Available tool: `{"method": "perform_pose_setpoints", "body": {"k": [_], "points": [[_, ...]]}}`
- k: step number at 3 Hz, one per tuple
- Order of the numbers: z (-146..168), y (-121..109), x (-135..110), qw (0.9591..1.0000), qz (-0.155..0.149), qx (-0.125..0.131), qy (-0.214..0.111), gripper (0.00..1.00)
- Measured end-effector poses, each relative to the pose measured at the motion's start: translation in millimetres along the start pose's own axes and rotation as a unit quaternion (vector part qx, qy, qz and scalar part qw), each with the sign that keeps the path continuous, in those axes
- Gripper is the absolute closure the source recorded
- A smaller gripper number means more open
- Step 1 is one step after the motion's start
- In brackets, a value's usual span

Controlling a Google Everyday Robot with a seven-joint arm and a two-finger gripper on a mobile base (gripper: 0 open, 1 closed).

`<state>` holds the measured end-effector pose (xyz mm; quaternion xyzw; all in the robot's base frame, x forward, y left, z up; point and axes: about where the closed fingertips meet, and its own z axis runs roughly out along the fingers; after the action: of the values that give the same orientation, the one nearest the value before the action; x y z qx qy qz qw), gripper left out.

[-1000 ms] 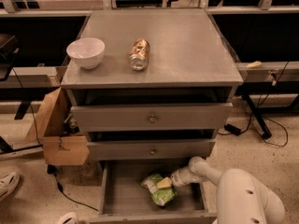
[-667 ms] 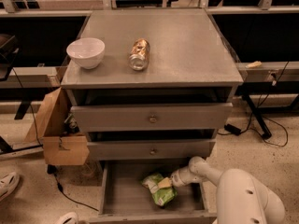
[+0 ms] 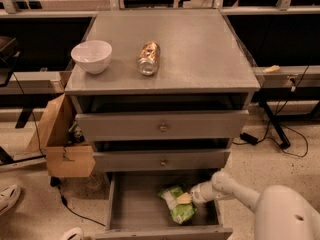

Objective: Pick green rice chip bag from bottom drawer and place on counter

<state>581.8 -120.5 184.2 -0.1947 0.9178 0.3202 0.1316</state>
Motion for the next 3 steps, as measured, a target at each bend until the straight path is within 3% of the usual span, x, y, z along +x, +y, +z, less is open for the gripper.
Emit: {"method": "perform_pose_setpoints", "body": {"k": [1,2,3], "points": [[-67,8,-1,0.9979,-0.036,0.039,-0.038,1.00],[-154,11,0,0.9900,-0.066,0.105,-0.067,1.00],[-248,58,28,0.9803,-0.105,0.153,-0.069,1.00]]}}
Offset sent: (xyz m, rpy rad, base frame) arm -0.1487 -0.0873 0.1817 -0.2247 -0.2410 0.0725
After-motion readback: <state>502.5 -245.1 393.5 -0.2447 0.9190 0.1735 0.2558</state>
